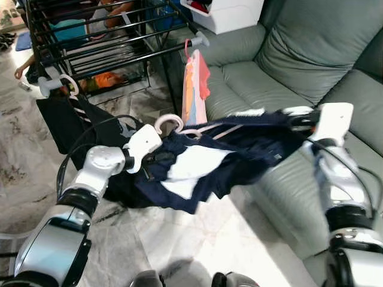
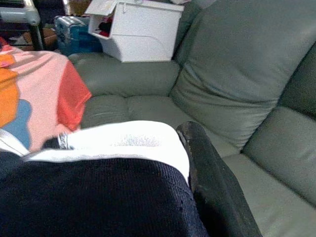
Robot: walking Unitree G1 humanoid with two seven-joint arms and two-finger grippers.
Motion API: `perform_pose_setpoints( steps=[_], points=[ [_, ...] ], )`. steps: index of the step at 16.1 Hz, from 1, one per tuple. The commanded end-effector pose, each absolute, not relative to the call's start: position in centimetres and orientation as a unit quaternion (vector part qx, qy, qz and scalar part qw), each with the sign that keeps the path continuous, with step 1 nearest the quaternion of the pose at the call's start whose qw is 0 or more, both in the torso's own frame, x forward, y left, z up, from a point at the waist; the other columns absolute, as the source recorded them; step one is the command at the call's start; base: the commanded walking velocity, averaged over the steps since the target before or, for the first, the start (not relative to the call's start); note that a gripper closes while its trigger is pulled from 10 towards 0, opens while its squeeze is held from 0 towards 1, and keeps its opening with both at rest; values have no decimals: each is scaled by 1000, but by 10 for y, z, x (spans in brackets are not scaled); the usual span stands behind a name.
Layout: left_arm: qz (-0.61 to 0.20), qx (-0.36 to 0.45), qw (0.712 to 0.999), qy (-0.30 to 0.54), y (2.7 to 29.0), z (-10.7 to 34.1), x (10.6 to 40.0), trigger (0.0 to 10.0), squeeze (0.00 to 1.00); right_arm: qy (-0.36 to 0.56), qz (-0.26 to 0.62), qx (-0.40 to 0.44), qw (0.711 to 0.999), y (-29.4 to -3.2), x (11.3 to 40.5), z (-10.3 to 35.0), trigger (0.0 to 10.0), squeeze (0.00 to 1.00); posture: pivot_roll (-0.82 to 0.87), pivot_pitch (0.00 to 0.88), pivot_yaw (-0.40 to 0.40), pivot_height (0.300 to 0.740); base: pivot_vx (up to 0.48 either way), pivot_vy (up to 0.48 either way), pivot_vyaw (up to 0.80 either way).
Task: Hang hanger
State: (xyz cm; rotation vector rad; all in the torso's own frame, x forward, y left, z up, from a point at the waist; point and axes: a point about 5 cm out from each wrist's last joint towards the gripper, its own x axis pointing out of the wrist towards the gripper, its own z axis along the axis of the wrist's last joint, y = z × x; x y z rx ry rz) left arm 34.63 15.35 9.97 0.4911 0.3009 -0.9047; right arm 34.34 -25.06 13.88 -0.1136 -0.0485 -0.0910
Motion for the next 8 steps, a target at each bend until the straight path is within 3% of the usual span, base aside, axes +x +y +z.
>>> perform_pose_setpoints(
  steps=[1,2,4,6,7,8],
  points=[
    [-366,249,877,189,178,89,346,0,0,-63,-79,-40,994,-260,347,160,0,0,-65,19,25,740,0,0,0],
    [-341,242,889,186,172,87,349,0,0,-66,-62,-17,996,-242,352,161,0,0,-70,15,25,740,0,0,0],
    [-290,196,918,185,154,82,354,0,0,-62,19,37,997,-180,361,160,0,0,-68,12,23,740,0,0,0],
    [-259,165,933,189,152,81,357,0,0,-58,59,49,995,-157,362,159,0,0,-64,8,21,740,0,0,0],
    [-204,144,948,195,154,79,359,0,0,-45,126,32,990,-126,359,156,0,0,-63,3,20,740,0,0,0],
    [-185,136,953,198,155,78,360,0,0,-39,152,25,987,-116,357,154,0,0,-63,5,20,740,0,0,0]
  ],
)
